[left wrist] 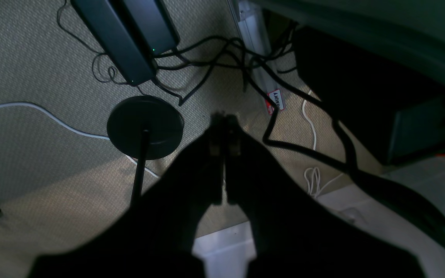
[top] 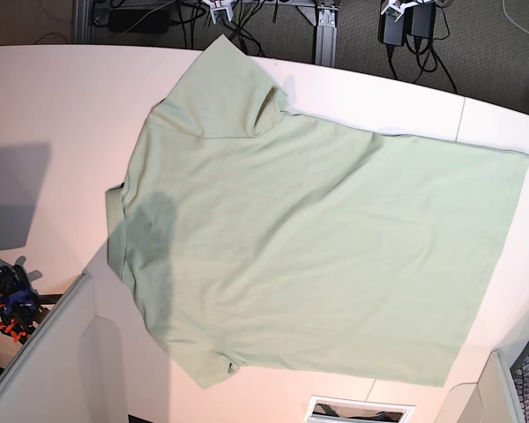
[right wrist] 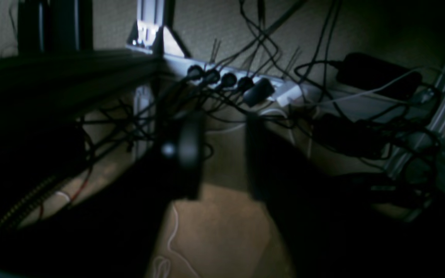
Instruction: Fold the T-shirt properly
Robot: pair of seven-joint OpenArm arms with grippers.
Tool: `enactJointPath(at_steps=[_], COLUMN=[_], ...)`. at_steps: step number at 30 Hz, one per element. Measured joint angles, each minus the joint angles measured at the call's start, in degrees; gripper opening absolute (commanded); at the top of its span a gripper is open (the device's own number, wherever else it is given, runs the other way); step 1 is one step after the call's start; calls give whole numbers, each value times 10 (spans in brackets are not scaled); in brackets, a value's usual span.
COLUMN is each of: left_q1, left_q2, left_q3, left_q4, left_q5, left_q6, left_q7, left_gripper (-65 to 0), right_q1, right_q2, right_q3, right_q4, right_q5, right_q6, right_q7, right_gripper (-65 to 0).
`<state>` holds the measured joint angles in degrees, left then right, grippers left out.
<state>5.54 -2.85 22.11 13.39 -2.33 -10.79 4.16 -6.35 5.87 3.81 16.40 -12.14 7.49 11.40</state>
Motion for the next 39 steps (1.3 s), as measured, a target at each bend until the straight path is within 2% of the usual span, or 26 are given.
enactJointPath(at_steps=[2, 3, 4, 11, 13, 16, 17, 18, 21, 23, 26, 27, 31, 32, 35, 39], left_q1=[0, 0, 0, 0, 0, 0, 0, 0, 3, 3, 3, 3, 3, 3, 5, 30], left_q2=[0, 0, 0, 0, 0, 0, 0, 0, 0, 0, 0, 0, 0, 0, -5, -18], left_q3=[0, 0, 0, 0, 0, 0, 0, 0, 0, 0, 0, 0, 0, 0, 0, 0], left_q4=[0, 0, 0, 0, 0, 0, 2, 5, 15, 20, 32, 36, 40, 40, 40, 59], left_q5=[1, 0, 0, 0, -3, -21, -23, -22, -22, -22, -1, 4, 8, 8, 9, -2], left_q6=[0, 0, 0, 0, 0, 0, 0, 0, 0, 0, 0, 0, 0, -7, -85, -99], left_q7=[0, 0, 0, -2, -2, -1, 2, 4, 5, 5, 5, 5, 8, 23, 37, 33], left_gripper=[-478, -440, -433, -435, -435, -435, -435, -435, -435, -457, -569, -584, -583, -583, -583, -583], right_q1=[0, 0, 0, 0, 0, 0, 0, -2, -7, -8, -10, -10, -8, -8, -16, -54], right_q2=[0, 0, 0, 0, 0, 0, 0, 0, 0, 0, 0, 0, 0, 0, 9, 21], right_q3=[0, 0, 0, 0, 0, 0, 0, 0, 0, 0, 0, 0, 0, 0, 0, 0], right_q4=[0, 0, 0, 2, 5, 15, 17, 20, 27, 28, 28, 28, 28, 28, 34, 70], right_q5=[5, 5, 5, 5, 5, 6, 6, 6, 6, 6, 6, 6, 6, 6, 6, 31], right_q6=[0, 0, 0, 0, 0, 0, 0, 0, 0, 0, 0, 0, 0, 4, 28, 38], right_q7=[0, 0, 0, 2, 2, 2, 2, 2, 3, 3, 3, 3, 4, 3, 4, 6], right_gripper=[-336, -336, -336, -341, -422, -597, -639, -650, -650, -650, -650, -650, -650, -650, -650, -650])
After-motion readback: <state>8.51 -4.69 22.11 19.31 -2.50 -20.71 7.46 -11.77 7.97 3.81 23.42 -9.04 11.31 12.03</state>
